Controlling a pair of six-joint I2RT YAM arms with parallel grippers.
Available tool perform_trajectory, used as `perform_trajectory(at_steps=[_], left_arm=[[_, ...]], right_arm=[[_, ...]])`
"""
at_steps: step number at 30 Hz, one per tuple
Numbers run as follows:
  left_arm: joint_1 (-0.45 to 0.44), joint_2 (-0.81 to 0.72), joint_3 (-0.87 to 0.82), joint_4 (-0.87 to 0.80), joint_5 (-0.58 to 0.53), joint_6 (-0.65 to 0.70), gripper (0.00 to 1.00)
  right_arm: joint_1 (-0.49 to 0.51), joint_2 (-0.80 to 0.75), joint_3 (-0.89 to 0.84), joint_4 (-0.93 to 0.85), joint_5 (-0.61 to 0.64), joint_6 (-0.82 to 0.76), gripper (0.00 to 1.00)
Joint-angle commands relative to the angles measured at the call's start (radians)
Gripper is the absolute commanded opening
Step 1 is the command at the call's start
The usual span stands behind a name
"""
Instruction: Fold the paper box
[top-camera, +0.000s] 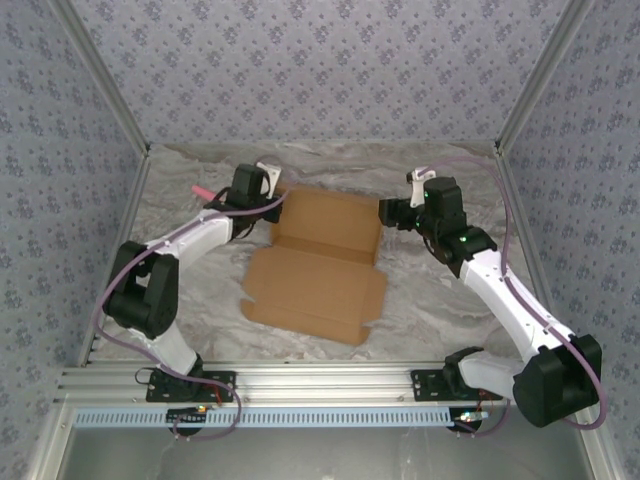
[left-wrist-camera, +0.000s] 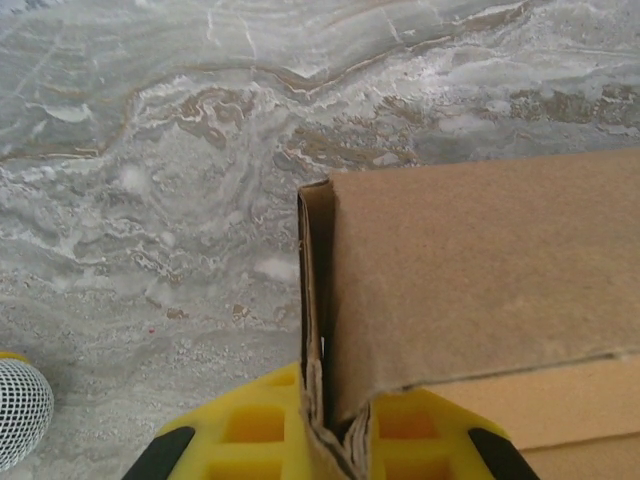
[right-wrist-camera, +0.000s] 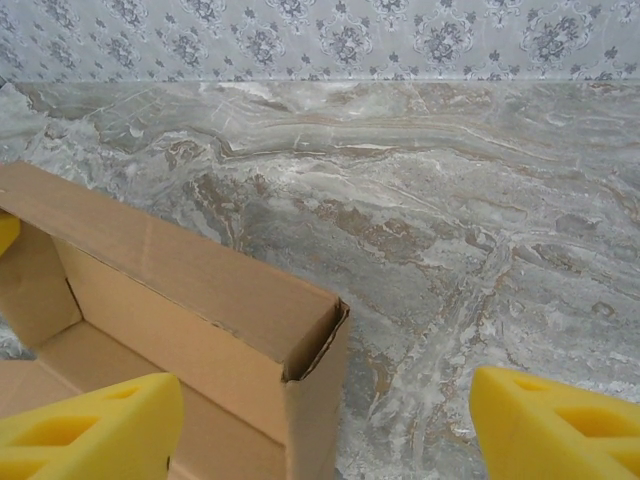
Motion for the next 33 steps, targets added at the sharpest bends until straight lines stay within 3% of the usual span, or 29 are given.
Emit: perform_trajectory(at_steps=[1,5,16,22,33], left_arm=[[0.025,0.047,0.139,-0.261,0.101,0.027,0.0],[0.046,0.145,0.302,-0.465,0.162,0.087,0.0],[0.043,0.432,0.716,-0.923,0.141,0.245,0.0],[0.032,0.559,0.886,-1.057,0.107,0.275,0.01],[0.018,0.72,1.1,-1.123,0.126,0.272,0.19]], right_arm=[[0.003,-0.011,0.002,-0.024,0.0,-0.01,0.78],[0.002,-0.006,-0.006,-0.025,-0.001,-0.008,0.78],[-0.008,0.005,-0.03,-0.025,-0.005,-0.005,0.78],[-0.012,0.051,-0.038,-0.01,-0.028,-0.003,0.79],[0.021,0.271,0.041,-0.017,-0.053,-0.028,0.79]])
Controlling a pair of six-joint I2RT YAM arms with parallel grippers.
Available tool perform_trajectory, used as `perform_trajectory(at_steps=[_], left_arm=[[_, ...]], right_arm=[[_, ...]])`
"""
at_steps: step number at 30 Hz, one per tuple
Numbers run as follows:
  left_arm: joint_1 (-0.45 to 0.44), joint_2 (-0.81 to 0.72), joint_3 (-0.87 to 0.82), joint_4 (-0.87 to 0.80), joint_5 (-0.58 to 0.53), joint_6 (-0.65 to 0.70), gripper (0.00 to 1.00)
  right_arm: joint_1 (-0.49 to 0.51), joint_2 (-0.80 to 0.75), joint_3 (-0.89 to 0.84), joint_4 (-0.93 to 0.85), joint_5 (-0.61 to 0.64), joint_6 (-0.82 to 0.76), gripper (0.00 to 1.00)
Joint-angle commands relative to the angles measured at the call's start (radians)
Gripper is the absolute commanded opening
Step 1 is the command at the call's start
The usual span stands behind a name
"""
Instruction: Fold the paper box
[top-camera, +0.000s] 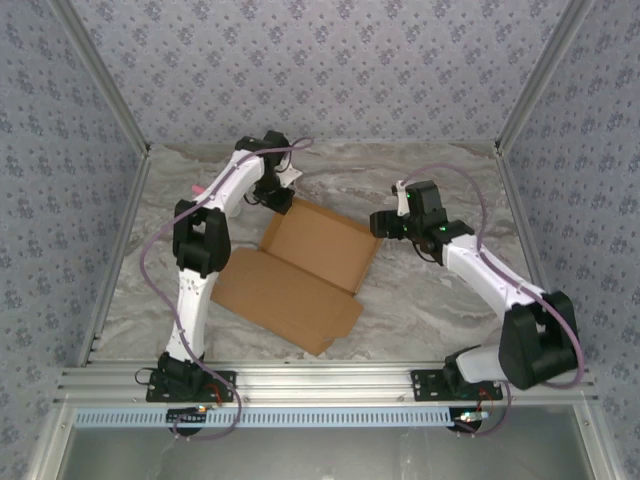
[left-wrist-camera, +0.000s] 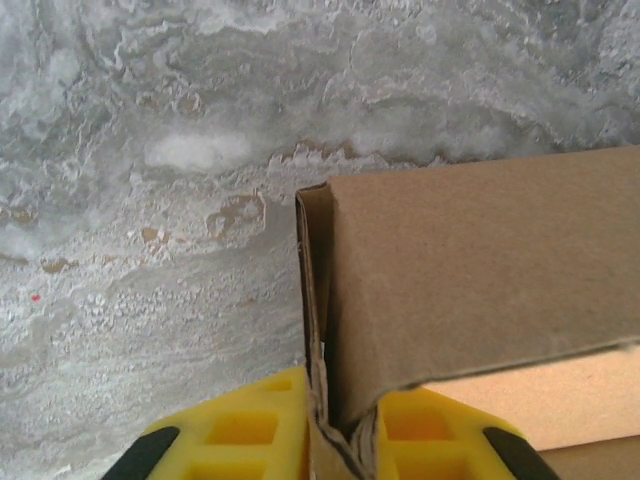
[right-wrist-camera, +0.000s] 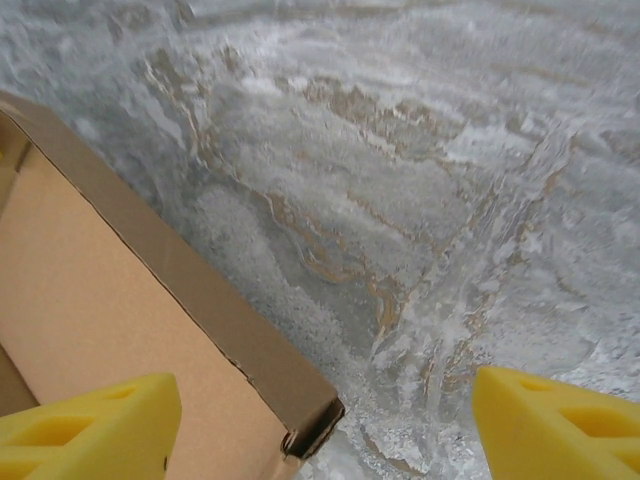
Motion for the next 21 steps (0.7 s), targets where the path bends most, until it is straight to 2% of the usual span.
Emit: perform_trajectory(at_steps=[1,11,21], left_arm=[[-0.005,0.053,0.075,-0.057,0.025,0.008,0.21],[-0.006,0.117,0.134,-0.044,0.053,0.02,0.42],[-0.004,0.132,0.206,-0.052,0.089,0.022,0.5]], right_arm=[[0.019,0.07,0.066,-0.023,-0.002,-0.031,0.79],[0.059,0.21,0.149,-0.044,0.065,-0.087,0.78],[0.099,0.378,0.287,-0.089,0.026,-0.194,0.77]])
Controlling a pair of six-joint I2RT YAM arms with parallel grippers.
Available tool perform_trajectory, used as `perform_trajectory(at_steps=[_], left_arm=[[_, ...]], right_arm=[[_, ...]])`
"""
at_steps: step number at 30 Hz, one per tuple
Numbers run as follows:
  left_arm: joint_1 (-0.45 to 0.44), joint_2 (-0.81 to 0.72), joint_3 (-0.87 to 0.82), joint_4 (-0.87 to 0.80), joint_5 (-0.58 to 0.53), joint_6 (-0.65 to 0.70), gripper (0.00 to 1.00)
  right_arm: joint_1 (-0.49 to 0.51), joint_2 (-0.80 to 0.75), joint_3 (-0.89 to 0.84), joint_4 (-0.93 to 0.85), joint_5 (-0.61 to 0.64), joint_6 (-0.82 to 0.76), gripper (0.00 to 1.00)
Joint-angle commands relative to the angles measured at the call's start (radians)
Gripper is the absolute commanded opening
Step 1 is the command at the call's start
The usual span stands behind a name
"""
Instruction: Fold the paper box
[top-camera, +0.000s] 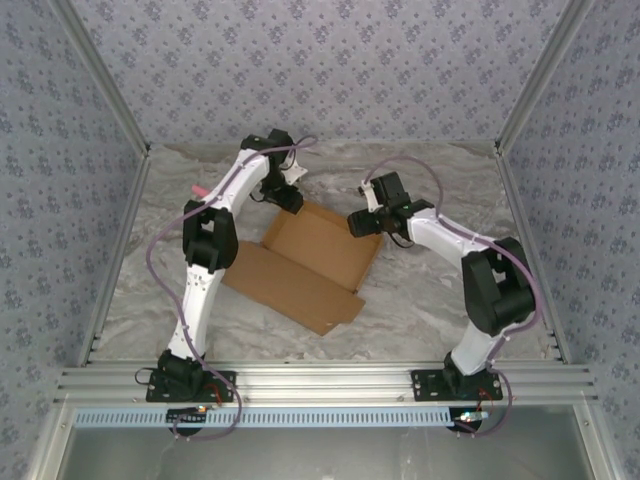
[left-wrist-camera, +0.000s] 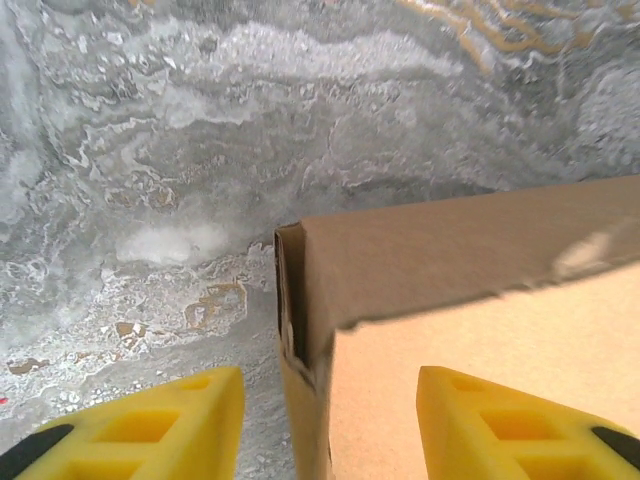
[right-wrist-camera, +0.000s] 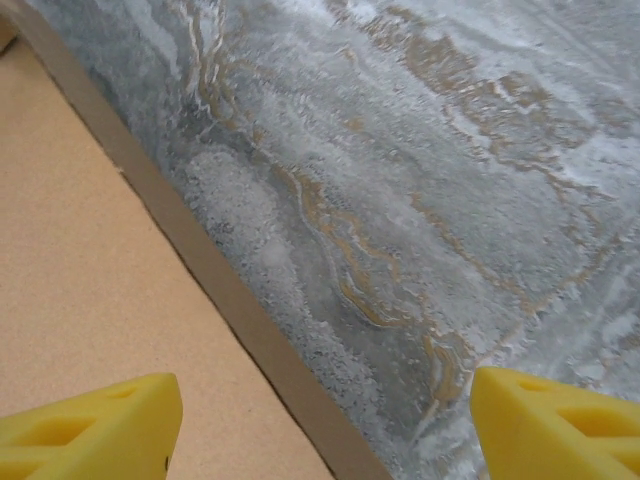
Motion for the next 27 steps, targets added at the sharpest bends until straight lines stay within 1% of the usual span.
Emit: perform_trajectory(at_steps=[1,5,10,15,19,22,24,27], left_arm=[[-0.004,0.026,0.065,-0.031,0.038,0.01,0.51],[-0.004,0.025,0.104,-0.037,0.055,0.009,0.54],[0.005,0.008,0.156,-0.025,0.073,-0.007,0.55],[0.018,-0.049,0.193,0.021,0.082,-0.036,0.56],[0.027,-0.12,0.194,0.046,0.085,-0.049,0.57],[0.03,-0.181,0.165,0.057,0.076,-0.053,0.57],[0.03,-0.239,0.105,0.087,0.064,-0.058,0.57],[0.034,-0.343,-0.023,0.182,0.062,-0.065,0.58]], right_arm=[[0.019,0.075,0.086,-0.057,-0.005,-0.067,0.77],[0.021,0.14,0.13,-0.075,0.025,-0.088,0.75],[0.014,0.198,0.179,-0.095,0.008,-0.105,0.72],[0.015,0.251,0.209,-0.102,-0.029,-0.1,0.68],[0.012,0.289,0.238,-0.105,-0.039,-0.082,0.67],[0.001,0.314,0.262,-0.112,-0.032,-0.056,0.64],[-0.016,0.319,0.27,-0.11,-0.036,-0.029,0.61],[-0.053,0.316,0.266,-0.098,-0.052,0.022,0.57]])
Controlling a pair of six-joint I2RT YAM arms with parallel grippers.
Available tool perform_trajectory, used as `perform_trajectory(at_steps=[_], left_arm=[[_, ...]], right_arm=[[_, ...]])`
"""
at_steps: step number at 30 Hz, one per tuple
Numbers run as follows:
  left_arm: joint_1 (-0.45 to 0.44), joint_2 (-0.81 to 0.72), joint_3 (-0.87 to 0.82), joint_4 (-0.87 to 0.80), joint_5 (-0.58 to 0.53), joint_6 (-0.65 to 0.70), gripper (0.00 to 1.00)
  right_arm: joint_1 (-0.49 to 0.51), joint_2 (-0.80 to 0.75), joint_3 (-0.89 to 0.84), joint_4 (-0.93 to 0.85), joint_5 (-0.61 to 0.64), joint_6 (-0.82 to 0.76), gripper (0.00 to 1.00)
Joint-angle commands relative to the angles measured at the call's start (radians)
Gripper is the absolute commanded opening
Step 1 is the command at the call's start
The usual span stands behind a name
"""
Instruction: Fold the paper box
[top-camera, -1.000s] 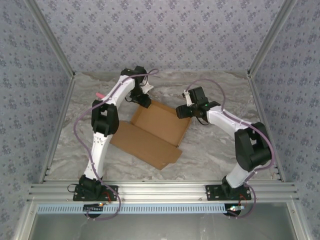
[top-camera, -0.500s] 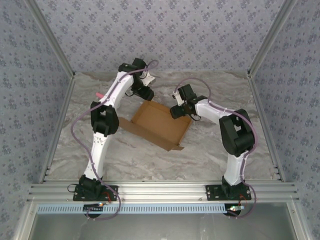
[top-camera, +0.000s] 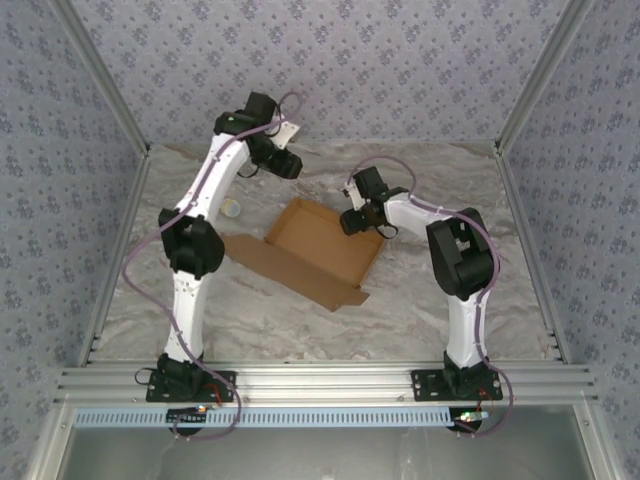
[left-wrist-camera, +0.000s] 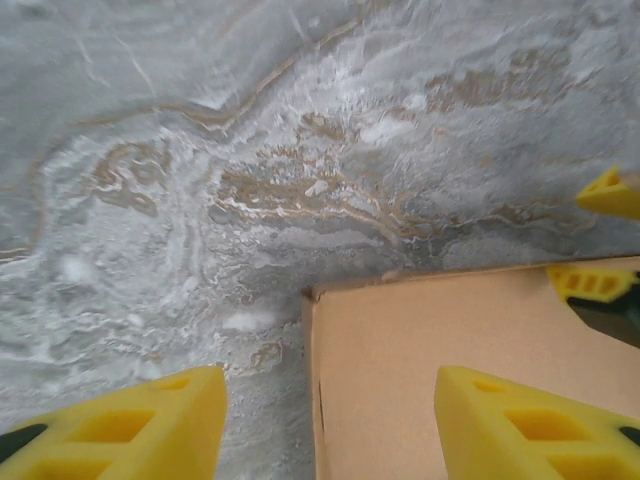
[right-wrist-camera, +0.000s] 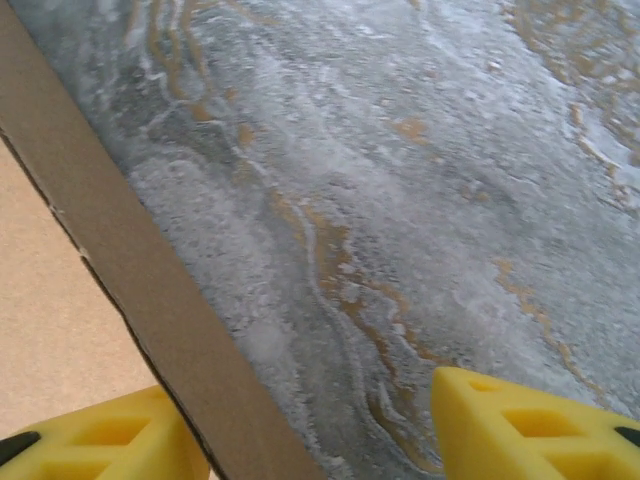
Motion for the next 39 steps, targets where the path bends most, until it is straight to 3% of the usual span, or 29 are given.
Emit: perform_trajectory(at_steps=[1,13,18,29,34,39], left_arm=[[0.009,-0.164,-0.112,0.115,0.004,-0.025,0.58],[0.061,-0.431,-0.411,0.348,-0.046,-0.11,0.59],[0.11,-0.567,-0.641,0.497,-0.034,-0.179,0.6],[0.137,-0.852,-1.166,0.85,0.061,-0.358,0.62],[0.136,-0.929,-1.289,0.942,0.099,-0.411,0.62],[0.136,-0.985,-1.36,0.989,0.043,-0.433,0.62]], right_arm=[[-0.052,0.006,0.025,-0.014,-0.022,0.078,0.55],[-0.261,-0.099,-0.132,0.065,-0.061,0.24,0.45],[-0.323,-0.188,-0.262,0.122,-0.063,0.287,0.45],[-0.268,-0.35,-0.466,0.19,-0.06,0.339,0.56],[-0.219,-0.396,-0.536,0.224,-0.077,0.368,0.62],[-0.159,-0.44,-0.603,0.277,-0.097,0.416,0.67]])
